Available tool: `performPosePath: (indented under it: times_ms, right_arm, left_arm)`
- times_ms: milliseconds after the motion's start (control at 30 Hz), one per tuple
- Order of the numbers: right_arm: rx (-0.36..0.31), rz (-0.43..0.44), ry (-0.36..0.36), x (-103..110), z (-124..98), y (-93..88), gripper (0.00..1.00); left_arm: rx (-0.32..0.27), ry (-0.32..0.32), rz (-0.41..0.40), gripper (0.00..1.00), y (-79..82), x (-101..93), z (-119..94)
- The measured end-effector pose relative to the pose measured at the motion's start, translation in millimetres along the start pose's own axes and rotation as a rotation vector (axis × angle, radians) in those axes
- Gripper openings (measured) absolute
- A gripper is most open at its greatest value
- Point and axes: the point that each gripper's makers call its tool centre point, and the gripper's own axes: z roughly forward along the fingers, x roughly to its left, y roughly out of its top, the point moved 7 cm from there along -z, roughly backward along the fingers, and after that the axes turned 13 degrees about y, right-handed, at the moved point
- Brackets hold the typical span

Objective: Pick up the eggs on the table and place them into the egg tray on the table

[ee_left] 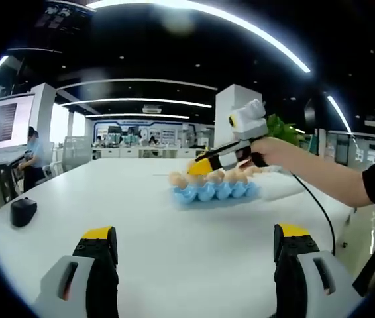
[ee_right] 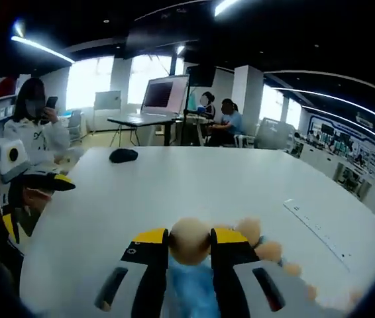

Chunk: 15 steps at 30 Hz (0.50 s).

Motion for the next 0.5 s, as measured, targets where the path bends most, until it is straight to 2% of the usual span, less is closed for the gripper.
performPosePath:
  times_ms: [300, 500]
  right_arm:
    - [0.024, 0.057, 0.020, -0.9, 12.3, -20.7, 0.27]
    - [0.044, 0.062, 0.026, 0.9, 16.8, -24.5, 0.27]
  left_arm:
    - [0.010, -0.015, 0.024, 1.00, 0.4, 1.1, -1.5]
    - [0.009, -0.013, 0.020, 1.00, 1.3, 1.7, -0.3]
